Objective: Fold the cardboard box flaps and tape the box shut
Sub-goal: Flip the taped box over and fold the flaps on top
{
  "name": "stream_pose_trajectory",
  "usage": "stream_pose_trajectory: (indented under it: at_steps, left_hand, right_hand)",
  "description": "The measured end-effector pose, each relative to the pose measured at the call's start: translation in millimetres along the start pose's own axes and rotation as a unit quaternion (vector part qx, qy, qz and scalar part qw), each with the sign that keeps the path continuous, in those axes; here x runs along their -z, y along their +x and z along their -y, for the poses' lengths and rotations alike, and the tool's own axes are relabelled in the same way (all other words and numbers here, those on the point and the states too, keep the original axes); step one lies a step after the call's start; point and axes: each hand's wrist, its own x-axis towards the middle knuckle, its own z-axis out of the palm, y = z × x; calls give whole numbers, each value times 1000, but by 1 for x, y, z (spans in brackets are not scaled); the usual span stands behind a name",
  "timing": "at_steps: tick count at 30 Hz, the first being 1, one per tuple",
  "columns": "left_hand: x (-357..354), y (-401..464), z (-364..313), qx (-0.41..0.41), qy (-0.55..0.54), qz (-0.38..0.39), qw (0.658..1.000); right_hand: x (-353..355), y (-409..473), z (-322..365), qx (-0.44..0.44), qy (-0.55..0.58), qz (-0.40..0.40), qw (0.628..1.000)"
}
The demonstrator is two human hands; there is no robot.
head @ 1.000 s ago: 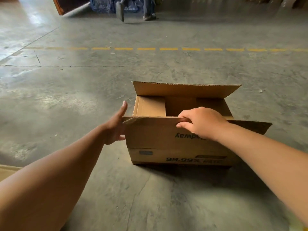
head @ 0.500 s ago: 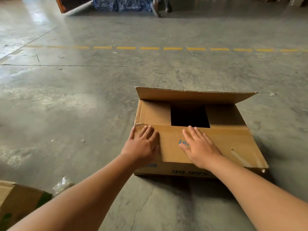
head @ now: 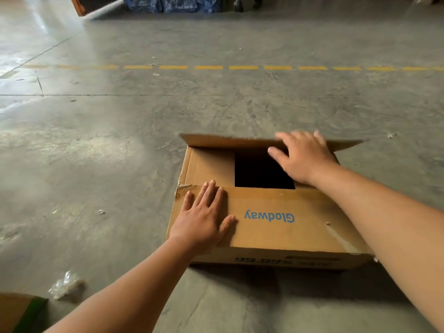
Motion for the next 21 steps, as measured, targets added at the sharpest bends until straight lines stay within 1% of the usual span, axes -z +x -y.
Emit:
stream_pose_trajectory:
  at_steps: [3,6,8,13,21]
  left_hand:
    - [4,-6,-2,5,-24,-37,999]
    - [7,1,-3,-3,-9,-15,1000]
    - [9,15,-6,-12,11,-5,1000]
    - [4,46,-19,-8,37,40,998]
    - [-1,47,-25,24,35,40,998]
  right_hand:
    - [-25,-30,2,25,2,50,998]
    - [-52,-57,1,30,10,129,991]
    - [-67,-65,-1,31,15,154,987]
    - [-83,-68,-8,38,35,162,985]
    - [-83,-60,-18,66,38,158,985]
